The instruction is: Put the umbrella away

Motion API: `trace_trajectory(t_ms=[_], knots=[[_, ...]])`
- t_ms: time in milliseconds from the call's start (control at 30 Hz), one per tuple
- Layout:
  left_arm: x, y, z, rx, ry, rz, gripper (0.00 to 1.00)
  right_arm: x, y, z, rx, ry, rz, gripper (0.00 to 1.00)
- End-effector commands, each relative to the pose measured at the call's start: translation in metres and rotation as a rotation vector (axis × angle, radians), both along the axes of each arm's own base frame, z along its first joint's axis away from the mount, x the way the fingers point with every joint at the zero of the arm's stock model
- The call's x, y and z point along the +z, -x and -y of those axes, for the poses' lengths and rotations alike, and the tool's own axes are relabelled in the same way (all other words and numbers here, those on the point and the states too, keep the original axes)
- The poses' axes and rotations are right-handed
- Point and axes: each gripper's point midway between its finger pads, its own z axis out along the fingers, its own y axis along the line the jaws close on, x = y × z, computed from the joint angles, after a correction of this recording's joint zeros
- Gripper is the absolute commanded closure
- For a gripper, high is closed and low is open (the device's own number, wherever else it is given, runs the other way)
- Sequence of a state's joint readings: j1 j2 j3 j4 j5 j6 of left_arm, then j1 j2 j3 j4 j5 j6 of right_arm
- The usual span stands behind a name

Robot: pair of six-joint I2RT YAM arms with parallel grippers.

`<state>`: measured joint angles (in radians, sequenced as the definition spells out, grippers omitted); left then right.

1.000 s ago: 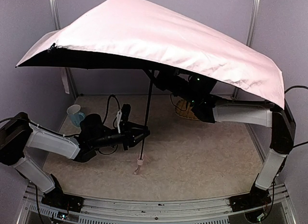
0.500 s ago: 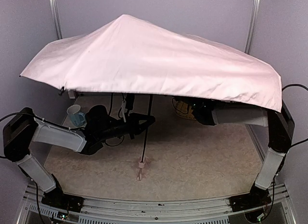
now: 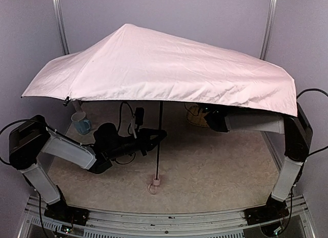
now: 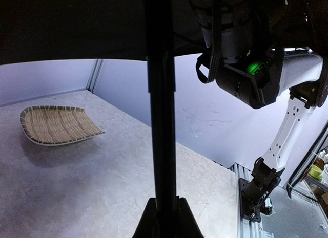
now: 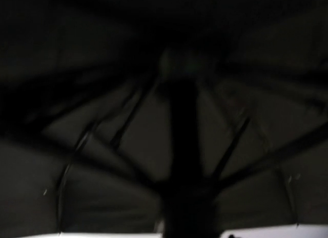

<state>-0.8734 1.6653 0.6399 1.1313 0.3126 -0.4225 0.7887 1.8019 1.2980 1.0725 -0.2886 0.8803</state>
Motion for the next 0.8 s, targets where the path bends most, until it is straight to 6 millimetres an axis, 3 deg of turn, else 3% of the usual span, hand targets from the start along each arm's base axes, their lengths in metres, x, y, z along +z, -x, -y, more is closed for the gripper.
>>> trace_trajectory(t_ms=[0,133,567,767], knots=[[0.034,-0.001,-0.003,0.052,0.094,0.124,1.00,0.008,-0.021,0.004,-0.057,-0.072,-0.011,0.51],[0.032,0.000,-0.001,0.047,0.092,0.123,1.00,0.006,-0.028,0.010,-0.083,-0.110,-0.013,0.61],[0.029,0.001,0.001,0.035,0.087,0.122,1.00,0.017,-0.031,0.002,-0.089,-0.079,0.064,0.51],[0.030,0.000,0.000,0.040,0.092,0.120,1.00,0.022,-0.021,-0.005,-0.042,-0.060,0.127,0.36]])
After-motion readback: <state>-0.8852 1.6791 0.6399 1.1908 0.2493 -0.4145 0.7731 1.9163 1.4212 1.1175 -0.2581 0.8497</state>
